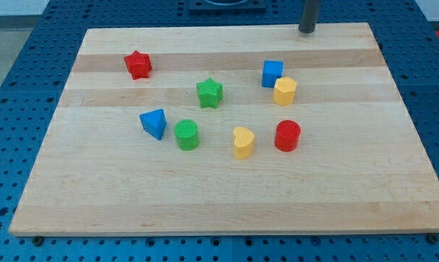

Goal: Move the blue cube diagonally top left to the green star

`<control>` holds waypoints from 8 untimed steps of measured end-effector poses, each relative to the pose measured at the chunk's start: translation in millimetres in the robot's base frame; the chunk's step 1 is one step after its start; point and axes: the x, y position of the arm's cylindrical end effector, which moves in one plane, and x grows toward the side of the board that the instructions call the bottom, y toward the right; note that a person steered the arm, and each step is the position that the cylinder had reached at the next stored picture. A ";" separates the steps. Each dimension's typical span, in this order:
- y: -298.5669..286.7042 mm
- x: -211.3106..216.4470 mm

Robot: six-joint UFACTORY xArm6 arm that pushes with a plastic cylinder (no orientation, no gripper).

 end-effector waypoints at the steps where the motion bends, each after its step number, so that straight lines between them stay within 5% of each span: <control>1: -3.6 18.6; 4: -42.6 124.5; 8: -160.2 123.2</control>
